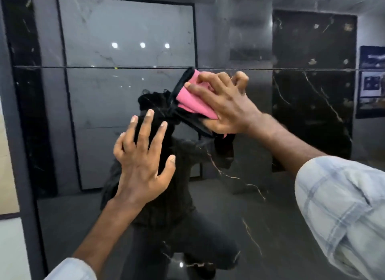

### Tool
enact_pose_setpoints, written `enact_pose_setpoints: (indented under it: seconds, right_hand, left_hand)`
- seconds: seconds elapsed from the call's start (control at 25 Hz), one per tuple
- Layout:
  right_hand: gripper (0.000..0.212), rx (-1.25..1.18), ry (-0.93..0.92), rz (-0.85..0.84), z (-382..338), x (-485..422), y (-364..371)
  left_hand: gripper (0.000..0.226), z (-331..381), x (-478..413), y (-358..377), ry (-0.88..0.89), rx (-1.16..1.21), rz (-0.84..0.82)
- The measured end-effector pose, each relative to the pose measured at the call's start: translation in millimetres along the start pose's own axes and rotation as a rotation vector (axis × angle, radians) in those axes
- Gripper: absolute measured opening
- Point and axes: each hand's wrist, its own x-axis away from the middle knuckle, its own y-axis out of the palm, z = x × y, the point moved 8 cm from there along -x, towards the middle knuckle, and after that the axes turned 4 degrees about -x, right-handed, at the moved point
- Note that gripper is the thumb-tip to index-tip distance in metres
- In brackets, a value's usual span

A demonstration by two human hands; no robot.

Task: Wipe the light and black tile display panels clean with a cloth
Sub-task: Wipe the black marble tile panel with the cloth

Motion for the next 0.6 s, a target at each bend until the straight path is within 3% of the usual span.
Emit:
enact_pose_setpoints:
  seconds: [0.04,0.12,0.2,0.36,0.6]
  right_hand:
    - [0.071,0.026,0.024,0.031,27,10,-6]
    - [0.072,-0.015,0.288,0.076,87,32,-14]
    - [0.074,-0.06,0.441,0.112,100,44,-13]
    - [0.074,-0.128,0.122,0.099,55,39,-4]
    - [0.071,-0.145,0.149,0.219,61,43,2]
  left_hand:
    - [0.074,12,-1,5,-0.004,0.003,-0.044]
    - [0.076,33,1,21,-0.019,-0.033,-0.132]
    - [0.08,49,5,39,-0.027,-0.138,-0.196]
    - [0.085,53,11,51,-0.07,-0.25,-0.187]
    - [0.083,56,14,52,-0.072,-0.277,-0.159]
